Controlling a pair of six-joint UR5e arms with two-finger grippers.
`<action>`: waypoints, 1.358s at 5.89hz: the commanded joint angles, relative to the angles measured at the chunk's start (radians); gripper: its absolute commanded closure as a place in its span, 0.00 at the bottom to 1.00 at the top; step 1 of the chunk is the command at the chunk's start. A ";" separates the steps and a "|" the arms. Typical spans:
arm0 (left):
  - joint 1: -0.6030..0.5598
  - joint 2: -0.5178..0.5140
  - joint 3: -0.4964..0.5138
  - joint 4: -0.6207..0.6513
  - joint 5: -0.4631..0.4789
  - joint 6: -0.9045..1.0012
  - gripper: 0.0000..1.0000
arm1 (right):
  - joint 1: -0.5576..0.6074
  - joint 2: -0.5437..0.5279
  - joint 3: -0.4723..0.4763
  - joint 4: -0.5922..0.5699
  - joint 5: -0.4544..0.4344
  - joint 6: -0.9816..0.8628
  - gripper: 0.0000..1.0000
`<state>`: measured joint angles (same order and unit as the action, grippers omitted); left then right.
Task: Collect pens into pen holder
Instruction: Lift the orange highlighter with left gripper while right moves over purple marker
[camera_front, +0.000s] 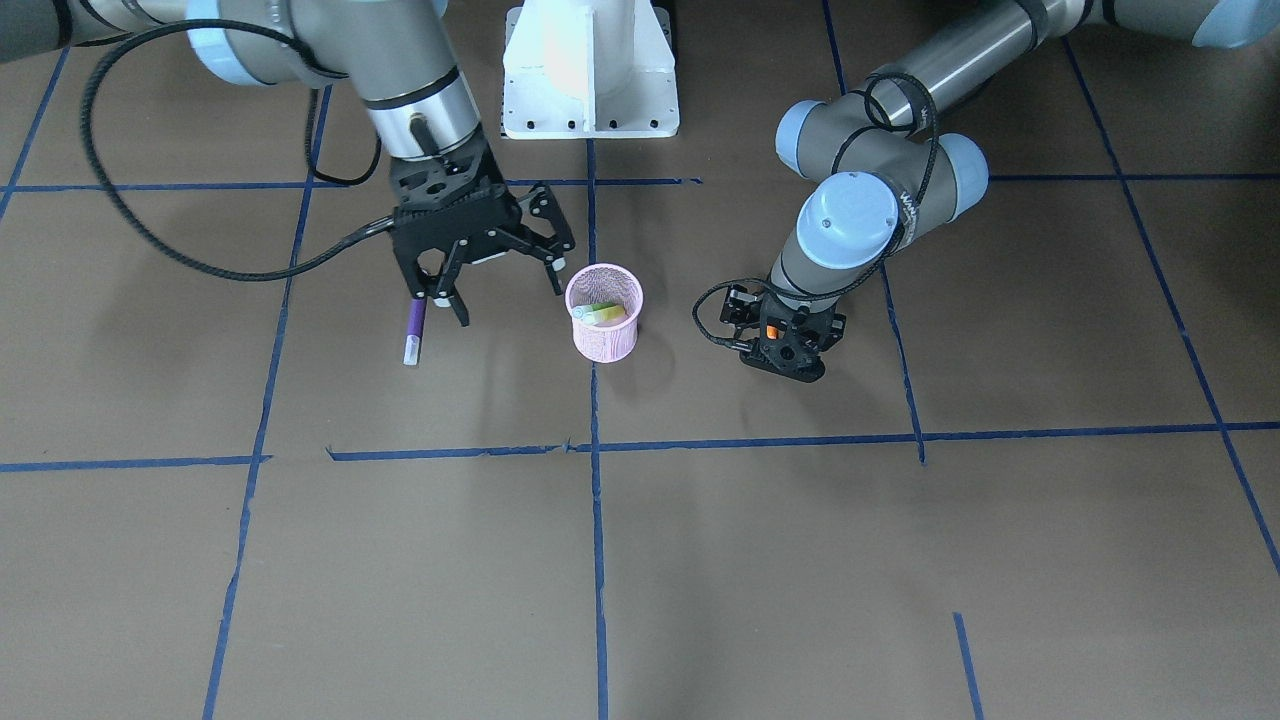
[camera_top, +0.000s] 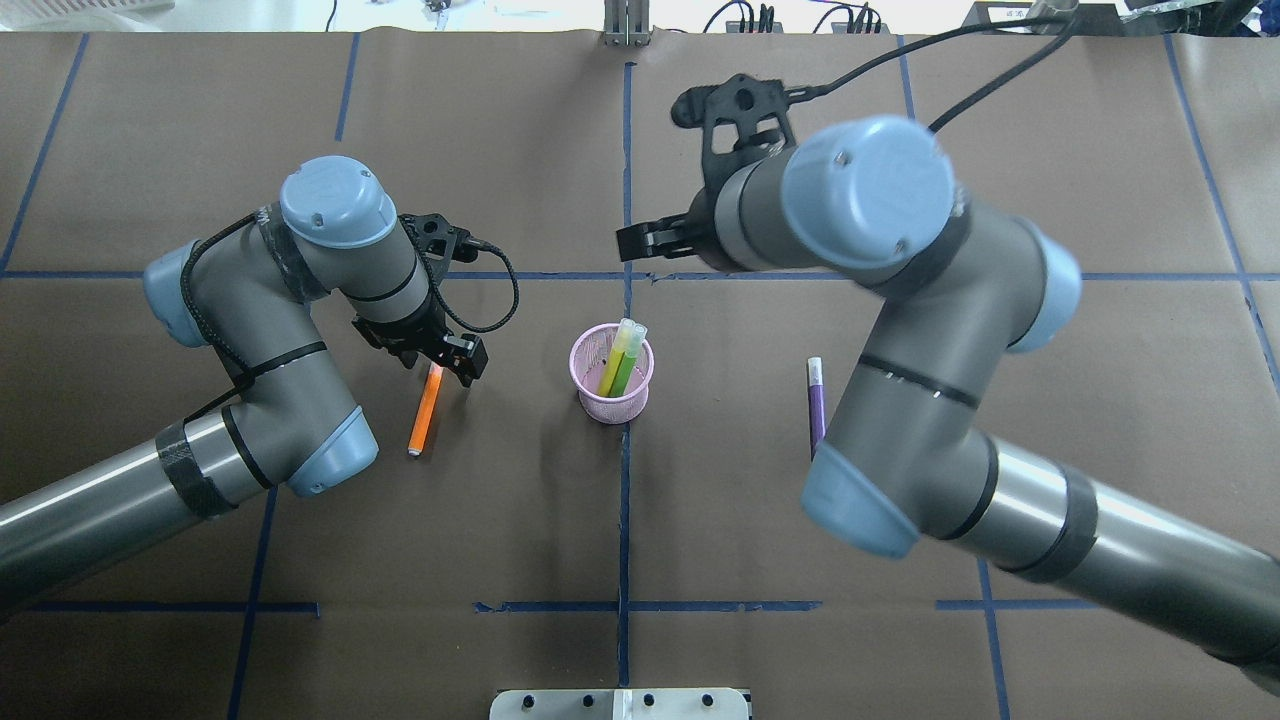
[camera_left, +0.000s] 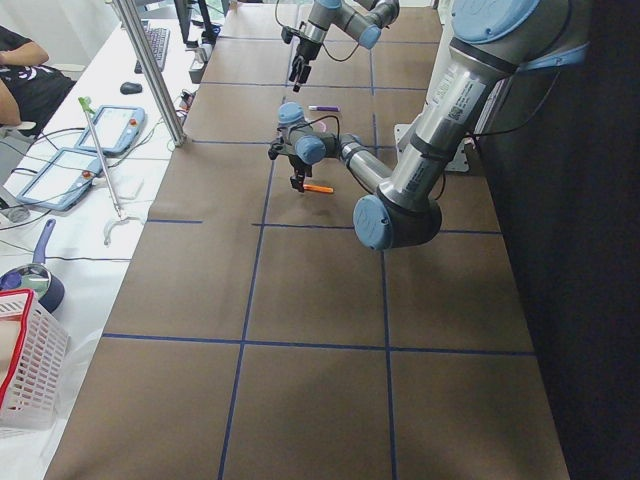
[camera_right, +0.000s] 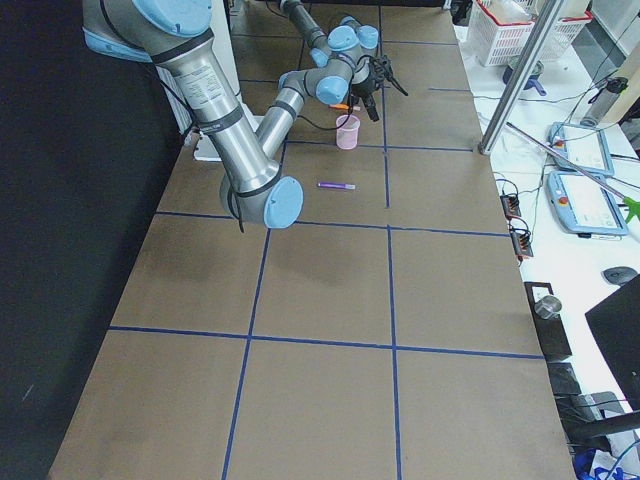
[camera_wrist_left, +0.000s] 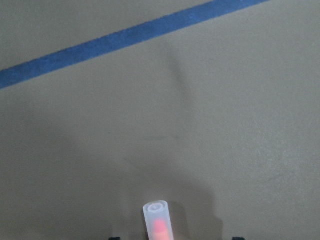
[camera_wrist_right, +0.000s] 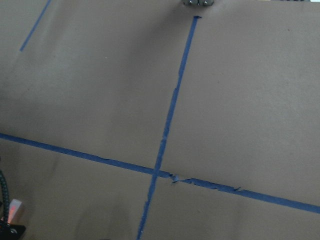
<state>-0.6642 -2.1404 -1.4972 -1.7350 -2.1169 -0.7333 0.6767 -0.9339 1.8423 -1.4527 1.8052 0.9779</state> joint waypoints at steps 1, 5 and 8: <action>0.000 0.000 0.000 0.000 0.000 0.005 0.86 | 0.043 -0.006 -0.001 -0.058 0.071 -0.051 0.00; -0.096 -0.021 -0.036 0.000 0.002 0.006 1.00 | 0.161 -0.130 -0.037 -0.098 0.259 -0.225 0.00; -0.176 -0.087 -0.171 0.002 0.064 -0.015 1.00 | 0.105 -0.134 -0.136 -0.095 0.276 -0.211 0.00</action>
<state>-0.8285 -2.1958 -1.6358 -1.7325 -2.0950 -0.7367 0.8140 -1.0674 1.7330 -1.5515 2.0810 0.7576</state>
